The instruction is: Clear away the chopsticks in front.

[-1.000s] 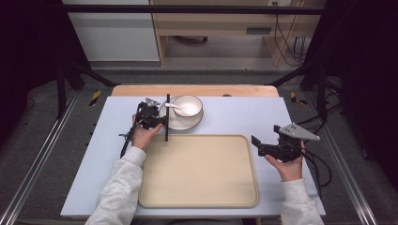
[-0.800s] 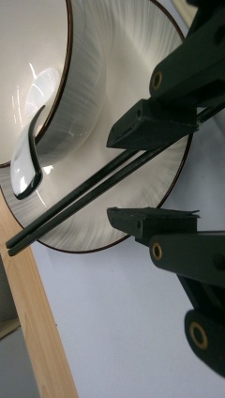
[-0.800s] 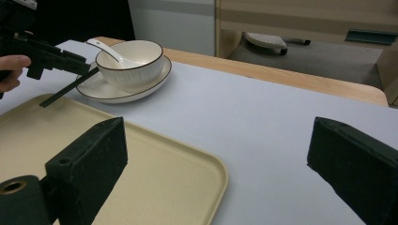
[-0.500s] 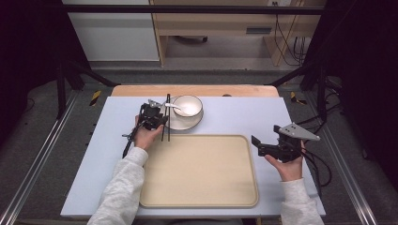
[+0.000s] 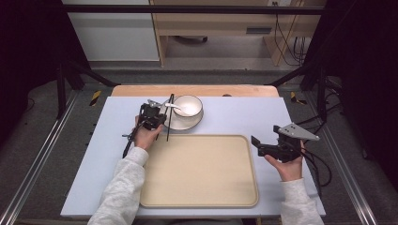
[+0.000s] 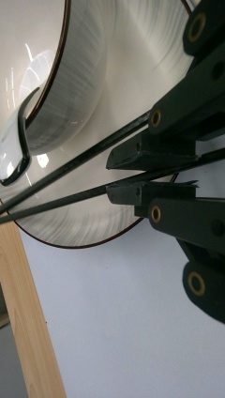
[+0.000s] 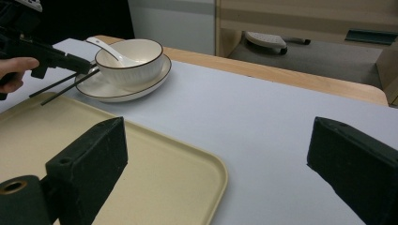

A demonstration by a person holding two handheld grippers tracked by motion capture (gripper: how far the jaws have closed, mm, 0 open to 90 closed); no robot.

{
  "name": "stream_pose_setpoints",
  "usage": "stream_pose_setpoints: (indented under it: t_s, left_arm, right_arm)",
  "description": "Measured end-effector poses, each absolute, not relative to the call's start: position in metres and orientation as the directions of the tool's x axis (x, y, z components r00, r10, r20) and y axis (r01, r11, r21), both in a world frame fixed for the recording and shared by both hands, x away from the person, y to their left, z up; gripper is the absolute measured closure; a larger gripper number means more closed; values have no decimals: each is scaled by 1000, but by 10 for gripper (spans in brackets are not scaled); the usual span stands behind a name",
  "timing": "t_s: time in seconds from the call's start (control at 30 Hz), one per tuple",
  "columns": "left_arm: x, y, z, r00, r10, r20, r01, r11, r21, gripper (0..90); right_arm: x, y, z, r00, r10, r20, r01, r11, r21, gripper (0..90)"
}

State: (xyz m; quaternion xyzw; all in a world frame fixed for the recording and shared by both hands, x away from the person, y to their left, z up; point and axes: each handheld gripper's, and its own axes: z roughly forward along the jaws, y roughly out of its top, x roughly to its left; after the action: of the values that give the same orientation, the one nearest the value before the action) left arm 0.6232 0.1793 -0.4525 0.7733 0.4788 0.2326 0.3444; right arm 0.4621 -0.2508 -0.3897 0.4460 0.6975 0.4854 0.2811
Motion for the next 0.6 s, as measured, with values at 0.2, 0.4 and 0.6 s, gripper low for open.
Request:
stream_pose_setpoints:
  t_s: [0.2,0.4,0.6]
  left_arm:
    - [624,178,-452,433,901,40,571,-308,761,770]
    - [631,176,-449,432,901,49,580,-319,750,732]
    - [640,173,-451,421,906,54,598,-322,734,750]
  right_arm:
    - [462,-251,-389,-444,895,43,348,128,929,58]
    - [462,-251,-389,-445,895,42,349,130,928,57]
    - [462,-252,-389,-446,894,41,349,132,928,57]
